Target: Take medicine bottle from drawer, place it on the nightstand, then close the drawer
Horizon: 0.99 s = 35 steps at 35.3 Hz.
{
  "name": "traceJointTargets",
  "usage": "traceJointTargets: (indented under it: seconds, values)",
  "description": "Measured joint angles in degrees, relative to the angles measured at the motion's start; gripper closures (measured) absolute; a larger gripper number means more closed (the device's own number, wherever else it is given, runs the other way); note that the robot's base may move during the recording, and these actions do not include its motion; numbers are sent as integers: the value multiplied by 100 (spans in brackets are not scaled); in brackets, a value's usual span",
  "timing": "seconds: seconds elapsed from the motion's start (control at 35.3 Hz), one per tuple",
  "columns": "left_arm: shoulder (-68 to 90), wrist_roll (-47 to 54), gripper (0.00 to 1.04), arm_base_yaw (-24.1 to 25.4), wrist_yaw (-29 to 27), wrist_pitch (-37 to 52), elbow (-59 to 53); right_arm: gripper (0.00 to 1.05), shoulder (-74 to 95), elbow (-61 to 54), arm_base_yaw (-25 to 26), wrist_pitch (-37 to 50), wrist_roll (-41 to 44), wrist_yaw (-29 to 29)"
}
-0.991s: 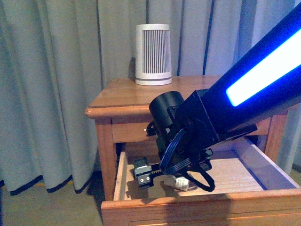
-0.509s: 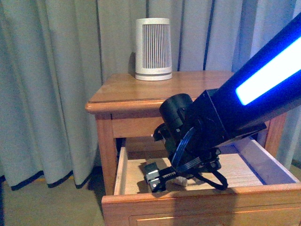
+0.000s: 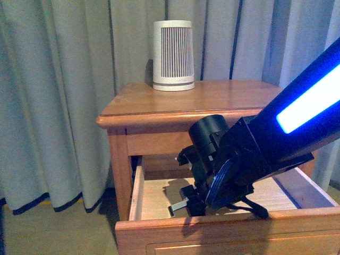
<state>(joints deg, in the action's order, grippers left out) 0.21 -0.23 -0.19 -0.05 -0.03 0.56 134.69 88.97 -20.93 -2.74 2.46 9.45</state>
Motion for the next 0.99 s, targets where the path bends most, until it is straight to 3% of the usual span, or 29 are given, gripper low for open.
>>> traceJointTargets:
  seconds: [0.08,0.2,0.59,0.99]
  values:
    - [0,0,7,0,-2,0,0,71,0,-55,7,105,44,-24]
    - [0,-2,7,0,-2,0,0,75,0,-109,7,201,122,-26]
    - [0,0,7,0,0,0,0,76,-444,-597,-39,297,258,-116]
    - [0,-2,7,0,0,0,0,76,-1956,-1443,-201,225,173,-533]
